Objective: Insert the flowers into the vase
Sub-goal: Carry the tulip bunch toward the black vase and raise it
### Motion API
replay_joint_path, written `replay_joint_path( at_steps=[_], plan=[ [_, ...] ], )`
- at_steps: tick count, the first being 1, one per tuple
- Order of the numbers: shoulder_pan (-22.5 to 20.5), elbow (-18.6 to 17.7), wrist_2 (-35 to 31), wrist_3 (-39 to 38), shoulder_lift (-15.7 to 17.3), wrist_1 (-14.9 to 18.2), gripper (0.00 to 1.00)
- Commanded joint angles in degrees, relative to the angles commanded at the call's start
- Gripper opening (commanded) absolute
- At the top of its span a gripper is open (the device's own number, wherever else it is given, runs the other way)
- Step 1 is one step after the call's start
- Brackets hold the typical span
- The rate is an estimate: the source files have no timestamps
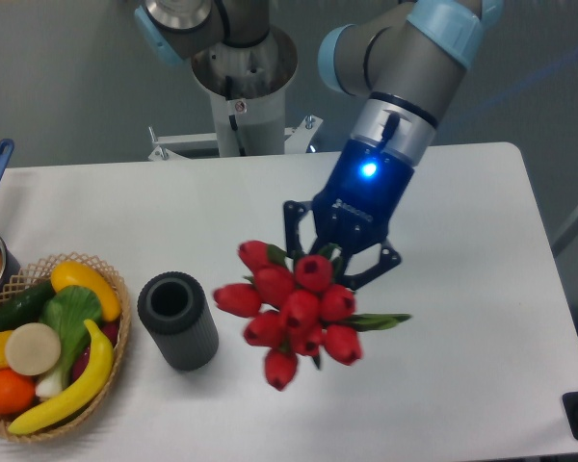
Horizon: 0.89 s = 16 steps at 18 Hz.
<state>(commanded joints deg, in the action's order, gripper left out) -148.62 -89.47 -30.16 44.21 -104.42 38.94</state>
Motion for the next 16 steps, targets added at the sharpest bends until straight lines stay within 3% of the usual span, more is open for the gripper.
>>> replay_joint_path(
  at_steps=[8, 16],
  plan=[
    [2.2, -6.0, 9.2, 1.5, 5.1, -0.2, 0.28],
    [5.4, -6.9, 11.7, 2.8, 4.5, -0.3, 0.28]
  ],
)
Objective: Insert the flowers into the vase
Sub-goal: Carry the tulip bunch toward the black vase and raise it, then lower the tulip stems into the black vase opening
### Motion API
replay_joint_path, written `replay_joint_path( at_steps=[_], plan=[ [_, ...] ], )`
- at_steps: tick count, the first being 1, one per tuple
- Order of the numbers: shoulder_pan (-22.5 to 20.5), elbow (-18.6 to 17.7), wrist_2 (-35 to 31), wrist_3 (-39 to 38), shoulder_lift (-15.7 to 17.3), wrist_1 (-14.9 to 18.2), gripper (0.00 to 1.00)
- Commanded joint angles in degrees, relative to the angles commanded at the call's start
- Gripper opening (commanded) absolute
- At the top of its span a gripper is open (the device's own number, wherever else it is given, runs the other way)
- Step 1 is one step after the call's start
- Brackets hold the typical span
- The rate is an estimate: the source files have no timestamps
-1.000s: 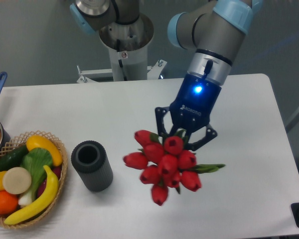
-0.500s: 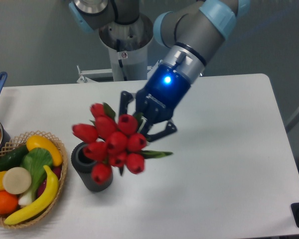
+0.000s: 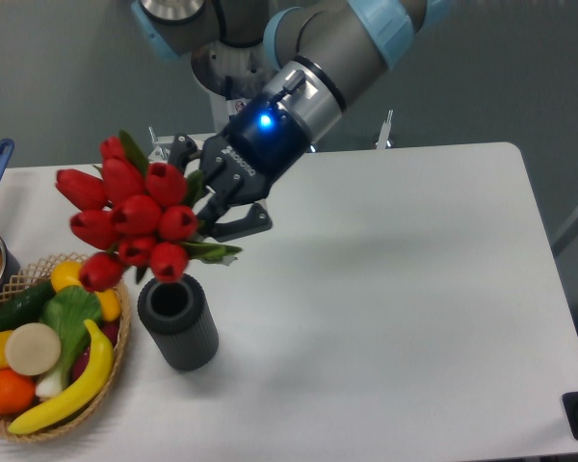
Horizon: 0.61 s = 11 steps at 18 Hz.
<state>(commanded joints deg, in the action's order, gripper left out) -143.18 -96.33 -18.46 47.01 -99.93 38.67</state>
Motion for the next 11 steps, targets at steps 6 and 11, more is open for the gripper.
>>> replay_joint_path(
  at_steps=[6, 11],
  plan=[
    [0.5, -1.1, 7.0, 6.5, -2.4, 0.0, 0.28],
    [-0.5, -1.9, 14.4, 8.9, -4.8, 0.0, 0.28]
  ],
)
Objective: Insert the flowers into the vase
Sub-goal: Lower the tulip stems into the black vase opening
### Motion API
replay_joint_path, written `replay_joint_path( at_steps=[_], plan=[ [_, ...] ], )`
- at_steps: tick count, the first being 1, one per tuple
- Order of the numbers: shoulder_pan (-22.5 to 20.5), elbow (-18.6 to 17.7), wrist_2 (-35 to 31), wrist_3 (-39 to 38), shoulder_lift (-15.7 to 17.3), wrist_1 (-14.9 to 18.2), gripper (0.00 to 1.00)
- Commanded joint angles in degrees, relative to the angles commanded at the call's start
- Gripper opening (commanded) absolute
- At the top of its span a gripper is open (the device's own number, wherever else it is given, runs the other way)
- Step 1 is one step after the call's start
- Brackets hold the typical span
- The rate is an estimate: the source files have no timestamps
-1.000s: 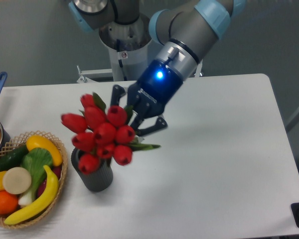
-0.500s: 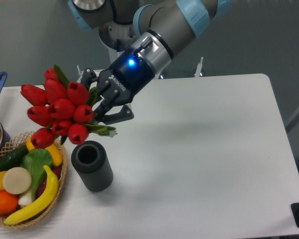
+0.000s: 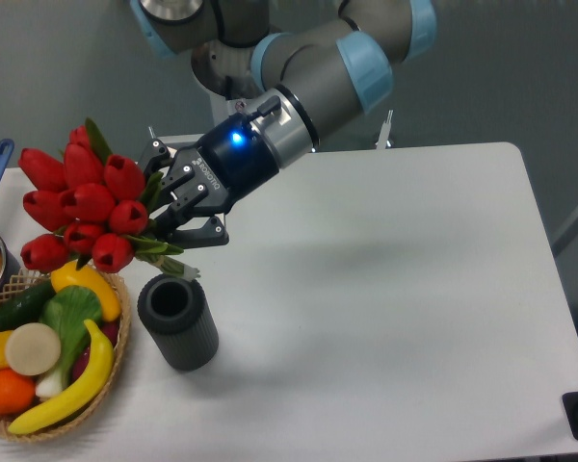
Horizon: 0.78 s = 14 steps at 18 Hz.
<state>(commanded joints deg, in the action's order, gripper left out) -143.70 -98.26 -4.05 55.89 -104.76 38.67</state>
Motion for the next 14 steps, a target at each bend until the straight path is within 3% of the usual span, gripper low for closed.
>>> replay_joint_path(
  at_steps=[10, 14],
  plan=[
    [0.6, -0.9, 2.6, 5.1, -4.7, 0.1, 0.28],
    [1.1, -1.3, 2.6, 5.3, -4.8, 0.1, 0.28]
  ],
)
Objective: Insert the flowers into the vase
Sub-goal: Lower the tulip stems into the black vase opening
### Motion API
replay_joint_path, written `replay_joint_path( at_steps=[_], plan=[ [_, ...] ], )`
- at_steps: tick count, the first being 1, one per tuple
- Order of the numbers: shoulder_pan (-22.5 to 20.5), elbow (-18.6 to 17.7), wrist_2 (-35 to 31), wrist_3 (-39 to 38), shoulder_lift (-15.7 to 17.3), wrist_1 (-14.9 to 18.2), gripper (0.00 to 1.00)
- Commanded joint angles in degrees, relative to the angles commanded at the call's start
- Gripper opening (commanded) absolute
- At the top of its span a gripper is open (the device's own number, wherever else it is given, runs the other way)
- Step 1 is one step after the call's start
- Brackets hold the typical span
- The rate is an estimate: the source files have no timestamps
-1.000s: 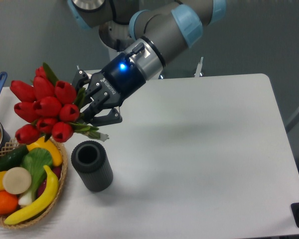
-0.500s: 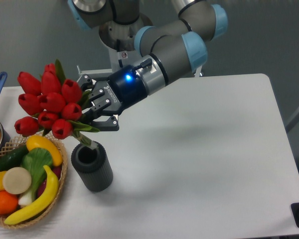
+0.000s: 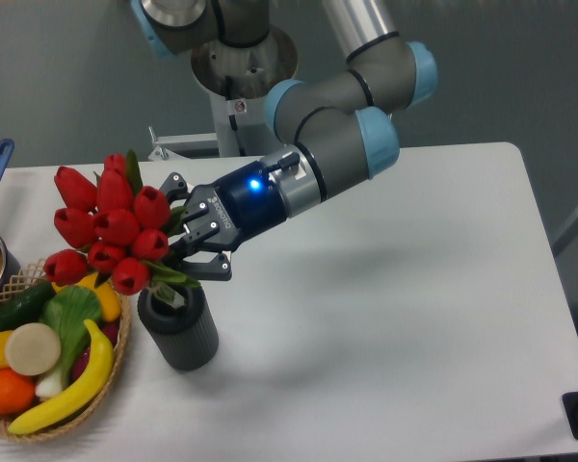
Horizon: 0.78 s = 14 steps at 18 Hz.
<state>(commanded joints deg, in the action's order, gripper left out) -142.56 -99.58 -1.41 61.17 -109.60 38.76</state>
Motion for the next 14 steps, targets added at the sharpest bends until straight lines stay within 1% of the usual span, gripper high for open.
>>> replay_joint_path(
  at_steps=[4, 9, 11, 14],
  plan=[
    [0.1, -1.1, 0.0, 0.1, -0.1, 0.0, 0.28],
    [0.1, -3.7, -0.2, 1.1, -0.3, 0.0, 0.28],
    [0.1, -4.6, -0.6, 2.9, -1.1, 0.0, 0.28],
    [0.1, -5.0, -1.1, 6.6, -3.5, 0.1, 0.28]
  ],
)
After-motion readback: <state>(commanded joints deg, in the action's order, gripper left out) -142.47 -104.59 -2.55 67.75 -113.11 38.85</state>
